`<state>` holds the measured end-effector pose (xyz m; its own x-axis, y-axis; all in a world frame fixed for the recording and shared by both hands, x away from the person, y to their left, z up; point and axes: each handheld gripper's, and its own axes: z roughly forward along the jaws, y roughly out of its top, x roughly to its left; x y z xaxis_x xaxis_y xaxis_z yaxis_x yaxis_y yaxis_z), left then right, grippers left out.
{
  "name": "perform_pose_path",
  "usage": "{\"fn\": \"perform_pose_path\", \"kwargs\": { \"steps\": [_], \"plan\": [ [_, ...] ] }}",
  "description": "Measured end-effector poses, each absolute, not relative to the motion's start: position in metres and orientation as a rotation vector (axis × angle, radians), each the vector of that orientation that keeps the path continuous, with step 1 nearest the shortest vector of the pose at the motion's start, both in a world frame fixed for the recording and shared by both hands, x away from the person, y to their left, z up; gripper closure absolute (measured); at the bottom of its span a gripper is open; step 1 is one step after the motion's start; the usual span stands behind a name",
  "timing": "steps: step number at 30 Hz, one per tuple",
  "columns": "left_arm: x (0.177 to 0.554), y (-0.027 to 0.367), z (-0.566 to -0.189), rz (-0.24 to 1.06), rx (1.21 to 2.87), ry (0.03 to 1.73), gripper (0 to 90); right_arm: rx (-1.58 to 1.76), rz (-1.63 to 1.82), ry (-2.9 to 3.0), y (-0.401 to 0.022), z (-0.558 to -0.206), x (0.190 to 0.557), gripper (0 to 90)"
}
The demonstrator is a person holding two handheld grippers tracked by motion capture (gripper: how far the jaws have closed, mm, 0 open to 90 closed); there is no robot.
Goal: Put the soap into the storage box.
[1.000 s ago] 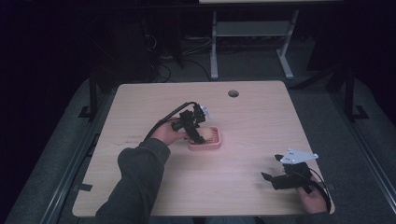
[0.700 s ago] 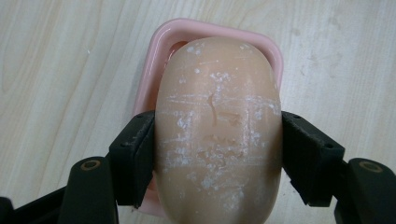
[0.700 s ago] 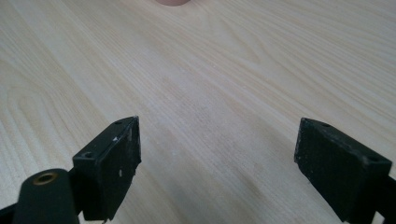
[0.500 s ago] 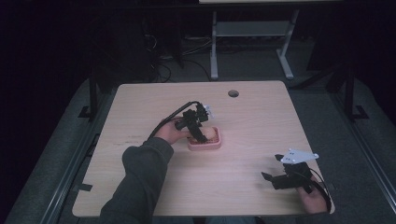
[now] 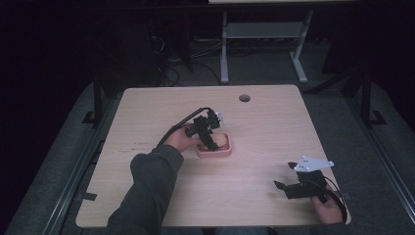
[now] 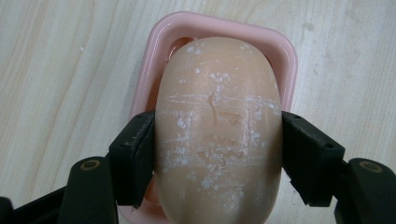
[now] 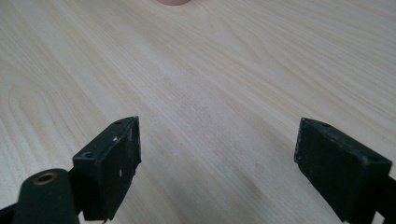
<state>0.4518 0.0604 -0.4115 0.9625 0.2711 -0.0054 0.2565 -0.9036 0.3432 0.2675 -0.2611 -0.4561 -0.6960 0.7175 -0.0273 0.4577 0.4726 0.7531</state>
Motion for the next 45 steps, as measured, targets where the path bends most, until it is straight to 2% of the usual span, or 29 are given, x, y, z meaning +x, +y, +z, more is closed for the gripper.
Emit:
{"fn": "perform_pose_path", "kwargs": {
  "steps": [41, 45],
  "plan": [
    [0.4525, 0.0583, -0.4142, 0.083, 2.79, 0.373, 31.8, 0.994, 1.067, 2.385, -0.2605, -0.4561, 0.2672, 14.1],
    [0.4513, 0.0591, -0.4076, 0.091, 2.743, 0.373, 33.3, 0.993, 1.067, 2.386, -0.2603, -0.4562, 0.2673, 14.1]
  ]
}}
